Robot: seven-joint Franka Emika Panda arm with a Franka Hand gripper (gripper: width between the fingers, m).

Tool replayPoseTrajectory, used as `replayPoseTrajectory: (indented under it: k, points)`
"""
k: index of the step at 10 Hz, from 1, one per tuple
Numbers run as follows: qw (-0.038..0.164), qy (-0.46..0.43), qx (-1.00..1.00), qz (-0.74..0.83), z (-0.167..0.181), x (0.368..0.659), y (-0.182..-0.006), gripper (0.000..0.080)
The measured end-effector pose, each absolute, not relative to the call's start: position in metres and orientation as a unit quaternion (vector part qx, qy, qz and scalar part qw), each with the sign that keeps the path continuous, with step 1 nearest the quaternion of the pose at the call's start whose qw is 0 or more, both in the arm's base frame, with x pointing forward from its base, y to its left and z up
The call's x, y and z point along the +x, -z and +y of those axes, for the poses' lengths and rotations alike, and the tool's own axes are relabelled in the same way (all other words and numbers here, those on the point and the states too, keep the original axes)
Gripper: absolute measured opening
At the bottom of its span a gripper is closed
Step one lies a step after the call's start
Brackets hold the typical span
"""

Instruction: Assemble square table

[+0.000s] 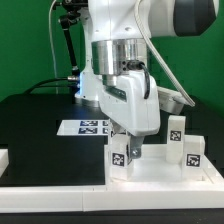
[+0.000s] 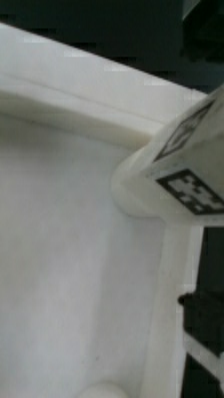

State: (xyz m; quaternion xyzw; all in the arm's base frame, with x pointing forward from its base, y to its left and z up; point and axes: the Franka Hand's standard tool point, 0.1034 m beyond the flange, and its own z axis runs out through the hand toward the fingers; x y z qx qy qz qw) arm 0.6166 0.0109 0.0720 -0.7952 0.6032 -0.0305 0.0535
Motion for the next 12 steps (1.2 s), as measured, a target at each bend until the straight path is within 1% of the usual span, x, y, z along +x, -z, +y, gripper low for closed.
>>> replayPoseTrajectory:
  k: [1, 2, 3, 4, 7, 8, 9, 10, 11, 12]
  points:
    - [0.052, 0.032, -0.812, 0.581, 0.0106, 0.6167, -0.0721, 0.0648]
    - [0.046, 0.037, -0.846, 0.530, 0.0099, 0.6172, -0.0725, 0.0648]
    - [0.034, 0.047, -0.907, 0.417, 0.0111, 0.6210, -0.0748, 0.0649]
    - [0.035, 0.053, -0.940, 0.335, 0.0107, 0.6240, -0.0751, 0.0649]
    - [0.036, 0.063, -0.934, 0.349, 0.0130, 0.6224, -0.0723, 0.0649]
    - [0.036, 0.063, -0.933, 0.352, 0.0129, 0.6222, -0.0718, 0.0552]
    - [0.037, 0.062, -0.927, 0.368, 0.0129, 0.6221, -0.0716, 0.0384]
    - [0.038, 0.059, -0.912, 0.405, 0.0123, 0.6209, -0.0706, 0.0384]
    - [0.040, 0.057, -0.893, 0.445, 0.0114, 0.6203, -0.0704, 0.0290]
    - [0.042, 0.055, -0.878, 0.474, 0.0114, 0.6203, -0.0703, 0.0290]
